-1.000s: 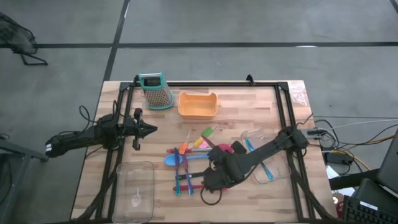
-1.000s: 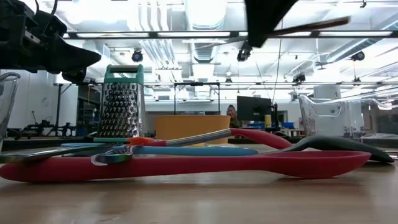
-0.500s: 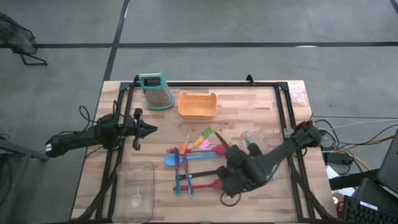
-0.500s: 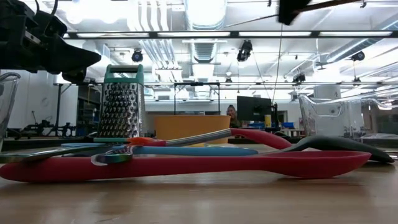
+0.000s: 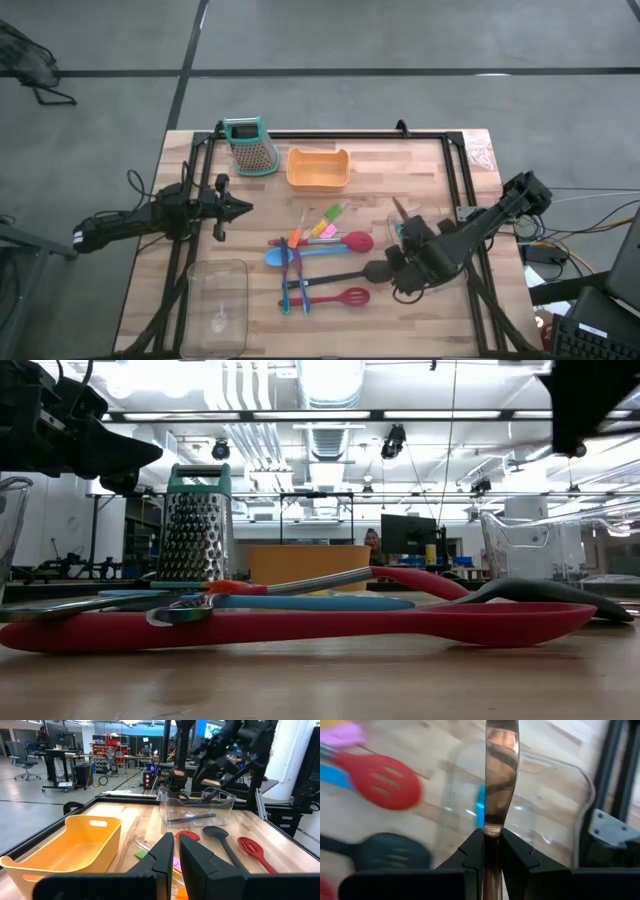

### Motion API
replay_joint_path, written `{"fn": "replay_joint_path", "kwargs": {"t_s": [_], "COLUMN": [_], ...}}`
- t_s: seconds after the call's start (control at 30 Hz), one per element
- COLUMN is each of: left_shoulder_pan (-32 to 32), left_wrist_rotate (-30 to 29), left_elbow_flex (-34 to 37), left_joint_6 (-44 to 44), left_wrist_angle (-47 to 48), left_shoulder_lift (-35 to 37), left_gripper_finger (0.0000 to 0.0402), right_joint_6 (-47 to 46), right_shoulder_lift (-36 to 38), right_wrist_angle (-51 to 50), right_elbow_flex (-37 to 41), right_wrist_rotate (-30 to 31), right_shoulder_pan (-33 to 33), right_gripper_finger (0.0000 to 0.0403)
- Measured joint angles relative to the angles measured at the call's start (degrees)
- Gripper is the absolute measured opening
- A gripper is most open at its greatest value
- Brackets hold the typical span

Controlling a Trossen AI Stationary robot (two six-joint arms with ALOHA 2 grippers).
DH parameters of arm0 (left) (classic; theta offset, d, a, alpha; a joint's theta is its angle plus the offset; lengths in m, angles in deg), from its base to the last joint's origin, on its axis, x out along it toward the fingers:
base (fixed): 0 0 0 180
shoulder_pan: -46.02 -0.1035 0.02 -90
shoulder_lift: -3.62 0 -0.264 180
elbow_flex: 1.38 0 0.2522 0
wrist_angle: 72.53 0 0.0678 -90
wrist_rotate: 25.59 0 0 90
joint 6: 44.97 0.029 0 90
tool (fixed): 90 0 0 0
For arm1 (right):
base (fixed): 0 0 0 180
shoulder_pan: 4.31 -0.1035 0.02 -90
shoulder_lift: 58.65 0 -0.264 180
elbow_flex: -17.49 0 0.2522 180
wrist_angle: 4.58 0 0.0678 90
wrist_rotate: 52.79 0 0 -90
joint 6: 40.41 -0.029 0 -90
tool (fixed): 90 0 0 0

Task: Pick & Place Kitchen Items
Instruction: Put the gold knife into the top transparent bin

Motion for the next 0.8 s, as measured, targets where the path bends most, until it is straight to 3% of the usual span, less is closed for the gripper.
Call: {"fn": "replay_joint_path", "kwargs": {"t_s": [0.23, 0.37, 0.8], "left_shoulder_pan": [-0.02, 0.00, -0.02], "left_wrist_rotate": [0.00, 0.02, 0.00], "left_elbow_flex": [0.00, 0.00, 0.00], "left_joint_6": [0.00, 0.00, -0.01], "left_wrist_angle": [-0.02, -0.01, -0.01], "left_shoulder_lift": [0.00, 0.00, 0.02], "left_gripper_finger": [0.0035, 0.0035, 0.0035], "right_joint_6": [0.51, 4.21, 6.47], "right_shoulder_lift": [2.51, 2.51, 2.51], "right_wrist_angle": [5.77, 11.07, 19.25], "right_elbow_flex": [10.25, 14.28, 21.38], "right_wrist_rotate": [-5.47, -5.49, -7.72], "right_shoulder_pan": [-0.35, -1.07, -1.07], "right_gripper_finger": [0.0048, 0.0040, 0.0047]}}
